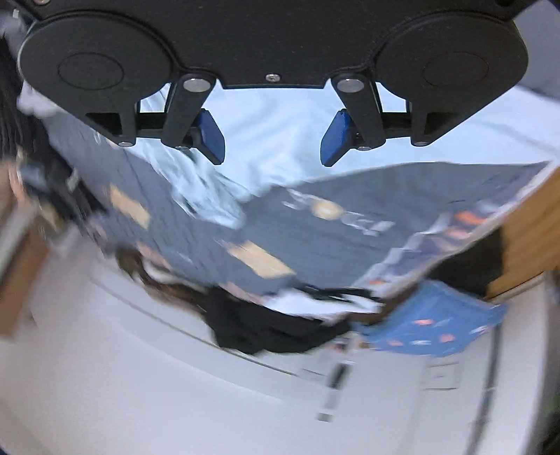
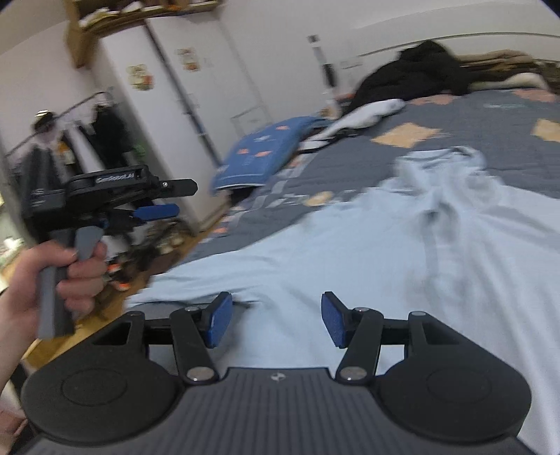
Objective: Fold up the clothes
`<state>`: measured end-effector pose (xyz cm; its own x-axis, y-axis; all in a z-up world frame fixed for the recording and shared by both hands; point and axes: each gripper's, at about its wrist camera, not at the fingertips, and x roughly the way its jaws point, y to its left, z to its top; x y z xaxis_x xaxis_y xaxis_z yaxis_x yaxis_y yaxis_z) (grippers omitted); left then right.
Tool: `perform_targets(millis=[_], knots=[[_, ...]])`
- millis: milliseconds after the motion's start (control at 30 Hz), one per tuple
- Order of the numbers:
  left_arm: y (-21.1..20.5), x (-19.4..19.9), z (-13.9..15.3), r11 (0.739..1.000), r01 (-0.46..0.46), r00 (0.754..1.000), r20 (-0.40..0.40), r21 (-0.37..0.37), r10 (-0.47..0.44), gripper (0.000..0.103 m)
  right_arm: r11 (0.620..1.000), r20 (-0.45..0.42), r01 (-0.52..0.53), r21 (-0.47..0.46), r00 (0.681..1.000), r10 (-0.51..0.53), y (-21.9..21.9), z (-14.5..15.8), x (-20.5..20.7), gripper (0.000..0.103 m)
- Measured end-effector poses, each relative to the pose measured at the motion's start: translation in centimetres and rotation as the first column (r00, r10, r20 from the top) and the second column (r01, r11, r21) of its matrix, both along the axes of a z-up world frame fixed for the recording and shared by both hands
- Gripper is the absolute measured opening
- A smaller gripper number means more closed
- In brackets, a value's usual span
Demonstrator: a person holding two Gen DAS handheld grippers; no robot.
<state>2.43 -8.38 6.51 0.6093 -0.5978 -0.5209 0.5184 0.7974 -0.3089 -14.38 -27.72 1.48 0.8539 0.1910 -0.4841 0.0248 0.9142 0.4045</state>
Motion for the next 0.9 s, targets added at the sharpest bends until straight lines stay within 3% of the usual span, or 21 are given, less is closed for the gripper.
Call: perform_targets(millis=[133, 367, 500, 767, 900], knots=[[-5.0, -1.7, -2.4, 0.992, 0.128, 0.991, -0.030, -0.015, -0.128, 0.060, 0.993, -0.025, 0.108, -0.048, 0.994, -0.110, -3.1, -0.7, -0.6, 0.056], [-10.9, -4.4, -5.4, 0.971, 0.230, 0.973, -0.009, 0.059, -0.230, 0.060, 0.955, -0.045, 0.268, -0.128, 0.960, -0.276, -8.1, -1.4, -2.0, 0.056], [-13.1, -6.2, -5.8, 0.947, 0.281, 0.956, 0.038, 0.155, -0.290, 0.060, 0.938, -0.045, 0.306, -0.163, 0.948, -0.317, -9.4, -1.6, -2.7, 0.056], [-15.0, -8.8, -6.7, 0.909, 0.370, 0.920, 0.060, 0.191, -0.387, 0.062, 0.916, -0.048, 0.348, -0.200, 0.930, -0.364, -11.2, -2.1, -3.9, 0.056], [-15.3, -9.3, -6.9, 0.905, 0.381, 0.915, 0.064, 0.188, -0.398, 0.062, 0.903, -0.047, 0.369, -0.217, 0.921, -0.388, -12.1, -2.2, -4.7, 0.056]])
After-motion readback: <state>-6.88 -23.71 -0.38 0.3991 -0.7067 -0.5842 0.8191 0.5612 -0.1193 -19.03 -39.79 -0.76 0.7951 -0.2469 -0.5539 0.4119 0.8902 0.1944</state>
